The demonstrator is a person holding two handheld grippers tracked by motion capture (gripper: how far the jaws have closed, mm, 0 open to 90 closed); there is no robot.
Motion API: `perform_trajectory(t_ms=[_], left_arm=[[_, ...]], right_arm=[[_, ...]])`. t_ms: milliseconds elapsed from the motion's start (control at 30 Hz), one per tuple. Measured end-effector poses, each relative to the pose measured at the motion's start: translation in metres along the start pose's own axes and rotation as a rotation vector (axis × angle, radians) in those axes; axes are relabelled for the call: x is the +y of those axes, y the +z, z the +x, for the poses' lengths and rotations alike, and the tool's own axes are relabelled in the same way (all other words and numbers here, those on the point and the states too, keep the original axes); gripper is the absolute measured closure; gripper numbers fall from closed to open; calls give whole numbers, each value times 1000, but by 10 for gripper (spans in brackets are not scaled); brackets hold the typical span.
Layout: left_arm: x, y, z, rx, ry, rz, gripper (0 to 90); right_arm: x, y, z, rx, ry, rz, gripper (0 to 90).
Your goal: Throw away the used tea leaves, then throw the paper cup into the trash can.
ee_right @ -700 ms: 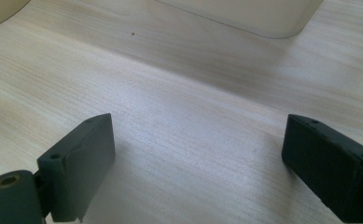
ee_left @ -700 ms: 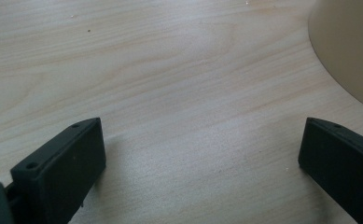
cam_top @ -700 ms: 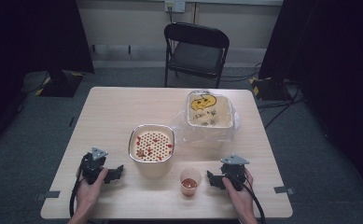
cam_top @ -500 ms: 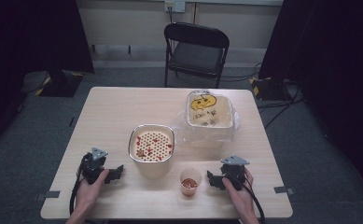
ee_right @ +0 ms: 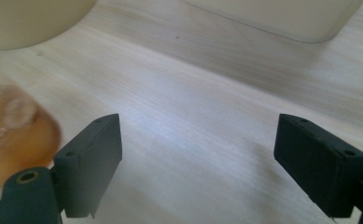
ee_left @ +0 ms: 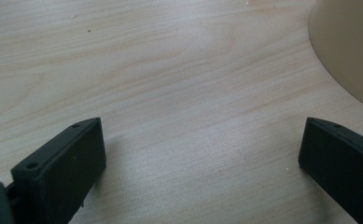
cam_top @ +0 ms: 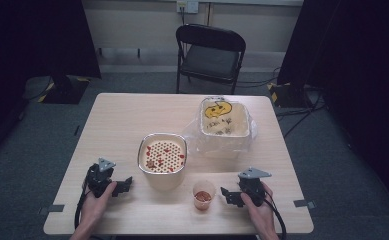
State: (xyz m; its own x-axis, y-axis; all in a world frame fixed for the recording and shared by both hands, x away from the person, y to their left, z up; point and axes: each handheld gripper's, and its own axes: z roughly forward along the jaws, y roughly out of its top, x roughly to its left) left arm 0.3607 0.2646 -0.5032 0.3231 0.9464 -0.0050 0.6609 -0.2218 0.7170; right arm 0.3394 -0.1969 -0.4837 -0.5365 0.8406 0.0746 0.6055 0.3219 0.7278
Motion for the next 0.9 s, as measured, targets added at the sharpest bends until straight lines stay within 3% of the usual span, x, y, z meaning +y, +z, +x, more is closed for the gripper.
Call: perform_trajectory(t_ms=[200,333,533,767,900], left_arm=[[0,0,0,-1,0,0,1],[0,0,0,-1,0,1,1],[0,0,0,-1,0,1,1],[0,0,0,-1,-1,0,1],[0,0,0,0,0,0,1]], right_arm=[[-2,-13,5,84,-7,13,151],[-4,-18,13,131,-40,32,158],[-9,-17,21,187,-56,61,165],[-7,-18,34,274,-93,56,175],[-4,-15,43,299,-108,51,182]])
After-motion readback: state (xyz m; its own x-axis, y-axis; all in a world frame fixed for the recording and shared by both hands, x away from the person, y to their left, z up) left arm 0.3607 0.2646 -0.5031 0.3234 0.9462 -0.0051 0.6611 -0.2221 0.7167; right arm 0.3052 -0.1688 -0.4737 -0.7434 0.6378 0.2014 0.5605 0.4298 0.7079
